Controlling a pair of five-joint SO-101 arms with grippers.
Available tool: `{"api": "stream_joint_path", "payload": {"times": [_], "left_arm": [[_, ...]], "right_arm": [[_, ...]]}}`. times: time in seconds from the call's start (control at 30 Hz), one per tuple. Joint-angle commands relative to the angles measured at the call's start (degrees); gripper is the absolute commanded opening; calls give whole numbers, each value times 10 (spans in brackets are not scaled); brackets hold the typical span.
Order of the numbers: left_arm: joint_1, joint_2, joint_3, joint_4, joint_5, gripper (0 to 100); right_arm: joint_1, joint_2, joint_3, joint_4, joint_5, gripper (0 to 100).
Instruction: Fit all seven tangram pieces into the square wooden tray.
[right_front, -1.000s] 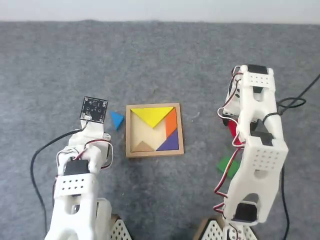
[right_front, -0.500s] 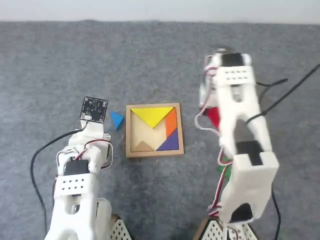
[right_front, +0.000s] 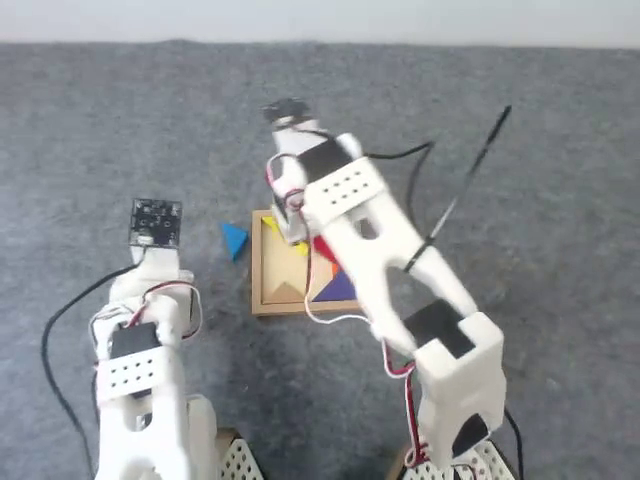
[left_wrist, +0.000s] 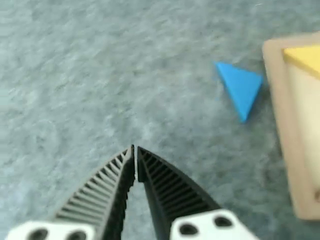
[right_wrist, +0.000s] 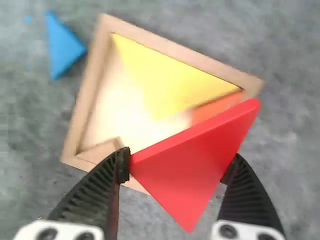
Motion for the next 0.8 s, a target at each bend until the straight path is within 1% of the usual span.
{"api": "stream_joint_path", "payload": {"times": [0.0,0.2,0.4,0.57,0.77], "left_arm": [[-6,-14,9,-14,-46,13],[-7,-14,9,-15,-45,13],[-10,-14,11,-30,-44,13],[-10,-14,11,-30,-43,13],[-13,-14,11,-30,-43,13]], "right_arm": [[-15,35,-2,-14,66,148],[-15,78,-2,23,122,152],[-46,81,-2,43,164,251],[-76,87,20,44,171,324],[-77,86,43,46,168,332]]}}
